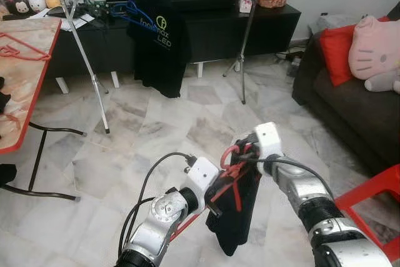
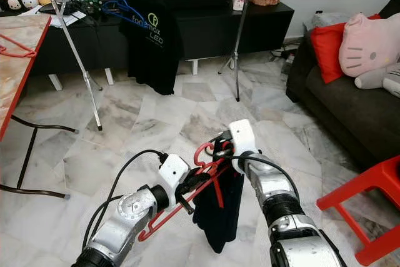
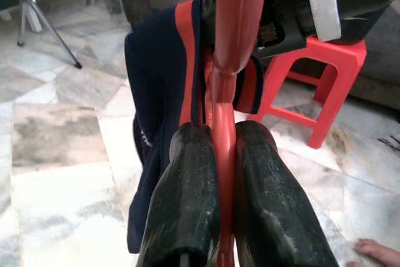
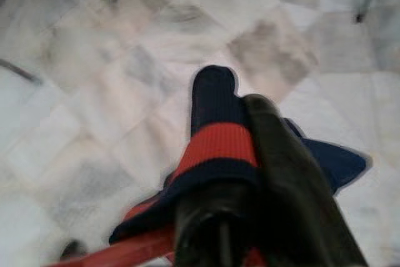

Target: Hang hanger

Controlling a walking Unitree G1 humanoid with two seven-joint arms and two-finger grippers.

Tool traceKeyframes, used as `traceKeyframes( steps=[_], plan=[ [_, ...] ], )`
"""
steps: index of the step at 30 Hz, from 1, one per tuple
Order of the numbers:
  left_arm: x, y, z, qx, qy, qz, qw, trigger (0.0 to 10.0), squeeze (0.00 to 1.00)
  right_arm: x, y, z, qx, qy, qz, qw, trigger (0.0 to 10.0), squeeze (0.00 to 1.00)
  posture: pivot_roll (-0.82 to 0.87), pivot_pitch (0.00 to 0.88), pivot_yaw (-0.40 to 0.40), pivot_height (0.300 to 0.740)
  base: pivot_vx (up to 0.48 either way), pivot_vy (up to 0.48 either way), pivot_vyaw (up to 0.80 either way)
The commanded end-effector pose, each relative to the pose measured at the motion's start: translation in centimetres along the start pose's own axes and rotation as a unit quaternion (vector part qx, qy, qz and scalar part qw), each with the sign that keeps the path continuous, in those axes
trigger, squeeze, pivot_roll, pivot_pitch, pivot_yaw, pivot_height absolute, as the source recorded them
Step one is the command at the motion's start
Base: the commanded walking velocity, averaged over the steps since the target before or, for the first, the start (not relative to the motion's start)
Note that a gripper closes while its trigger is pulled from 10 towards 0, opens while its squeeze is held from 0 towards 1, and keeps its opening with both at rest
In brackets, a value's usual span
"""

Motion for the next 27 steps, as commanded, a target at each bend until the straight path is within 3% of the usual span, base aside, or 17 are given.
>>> traceKeyframes(
  steps=[1,2,3,5,14,18,24,27],
  plan=[
    [0.3,-0.9,2.0,0.014,-0.037,-0.019,0.999,10.0,0.00,-0.1,0.6,-0.9,-0.060,0.027,0.012,0.998,10.0,0.00,-0.02,0.000,-0.090,0.740,0.000,0.000,0.00],
    [0.3,-0.9,2.0,0.014,-0.037,-0.019,0.999,10.0,0.00,-0.1,0.6,-0.9,-0.060,0.027,0.012,0.998,10.0,0.00,-0.02,0.000,-0.090,0.740,0.000,0.000,0.00],
    [0.3,-0.8,2.2,0.015,-0.039,-0.019,0.999,10.0,0.00,-0.1,0.4,-1.4,-0.097,0.044,0.007,0.994,10.0,0.00,-0.02,0.000,-0.089,0.740,0.000,0.000,0.00],
    [0.3,-0.8,2.3,0.014,-0.042,-0.018,0.999,10.0,0.00,-0.1,0.2,-1.7,-0.120,0.055,0.002,0.991,10.0,0.00,-0.02,0.000,-0.089,0.740,0.000,0.000,0.00],
    [0.2,-0.1,3.7,-0.010,-0.077,0.002,0.997,10.0,0.00,-0.9,-0.6,-4.3,-0.160,0.113,-0.014,0.981,10.0,0.00,-0.02,0.000,-0.087,0.740,0.000,0.000,0.00],
    [0.0,0.2,5.0,-0.036,-0.112,0.006,0.993,10.0,0.00,-1.3,-1.2,-5.3,-0.139,0.128,-0.035,0.981,10.0,0.00,-0.03,0.000,-0.081,0.740,0.000,0.000,0.00],
    [-0.4,0.2,6.6,-0.057,-0.151,-0.003,0.987,10.0,0.00,-1.8,-2.6,-6.0,-0.062,0.131,-0.089,0.986,10.0,0.00,-0.03,0.000,-0.080,0.740,0.000,0.000,0.00],
    [-0.5,0.3,6.7,-0.059,-0.155,-0.003,0.986,10.0,0.00,-2.3,-3.8,-6.6,0.002,0.133,-0.133,0.982,10.0,0.00,-0.02,0.000,-0.080,0.740,0.000,0.000,0.00]
  ],
)
Point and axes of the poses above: a point about 5 cm out from each wrist's last joint towards the gripper, its own x axis pointing out of the wrist towards the gripper, its own z axis along the axis of the wrist's last joint, y = z × x, the point moved 4 cm from there along x, pointing out of the wrist towards the gripper, and after that the axes turned 15 degrees about -x, right-handed, at the moved point
